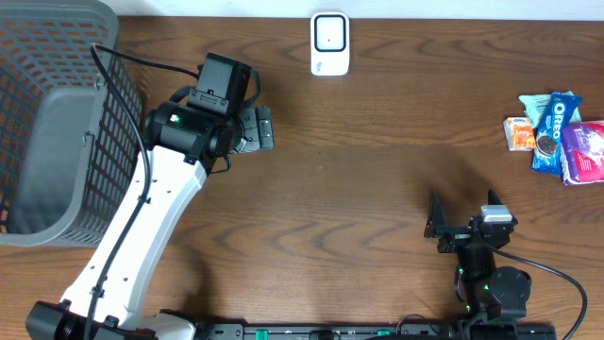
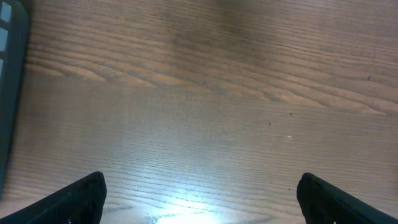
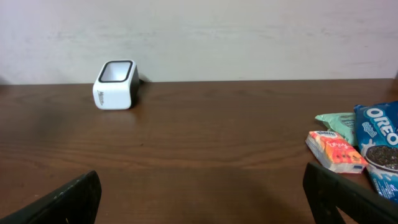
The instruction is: Scan the item barcode
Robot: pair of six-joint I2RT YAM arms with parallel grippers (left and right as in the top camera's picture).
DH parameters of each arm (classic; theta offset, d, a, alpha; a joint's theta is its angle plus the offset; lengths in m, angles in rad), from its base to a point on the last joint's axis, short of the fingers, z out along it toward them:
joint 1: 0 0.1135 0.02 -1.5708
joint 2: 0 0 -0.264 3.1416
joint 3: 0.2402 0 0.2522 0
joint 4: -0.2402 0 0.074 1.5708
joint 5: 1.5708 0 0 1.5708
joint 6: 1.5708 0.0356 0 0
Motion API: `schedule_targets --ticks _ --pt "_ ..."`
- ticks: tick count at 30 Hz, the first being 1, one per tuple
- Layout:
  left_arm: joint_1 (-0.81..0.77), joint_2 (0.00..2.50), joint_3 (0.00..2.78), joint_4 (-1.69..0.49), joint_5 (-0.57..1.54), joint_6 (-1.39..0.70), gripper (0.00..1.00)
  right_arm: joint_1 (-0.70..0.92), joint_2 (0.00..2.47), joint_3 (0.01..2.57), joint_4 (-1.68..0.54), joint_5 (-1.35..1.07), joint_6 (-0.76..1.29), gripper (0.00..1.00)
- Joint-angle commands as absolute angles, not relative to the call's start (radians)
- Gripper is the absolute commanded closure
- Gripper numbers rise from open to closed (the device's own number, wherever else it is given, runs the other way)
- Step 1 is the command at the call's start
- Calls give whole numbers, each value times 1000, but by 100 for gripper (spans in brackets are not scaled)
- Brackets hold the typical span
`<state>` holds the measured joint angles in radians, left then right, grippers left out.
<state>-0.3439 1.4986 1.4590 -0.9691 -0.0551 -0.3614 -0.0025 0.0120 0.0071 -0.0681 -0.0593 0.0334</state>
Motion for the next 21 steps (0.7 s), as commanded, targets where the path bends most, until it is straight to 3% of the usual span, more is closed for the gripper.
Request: schedule_targets --ticks 1,12,21 --pt "-342 1504 1463 -974 -61 -352 2 6 5 6 -72 -60 29 1" --pt "-339 1499 1445 -1024 -84 -352 2 6 5 6 -72 -60 29 1" --pt "-316 1342 1164 -978 -110 -352 2 6 5 6 -72 -60 29 1"
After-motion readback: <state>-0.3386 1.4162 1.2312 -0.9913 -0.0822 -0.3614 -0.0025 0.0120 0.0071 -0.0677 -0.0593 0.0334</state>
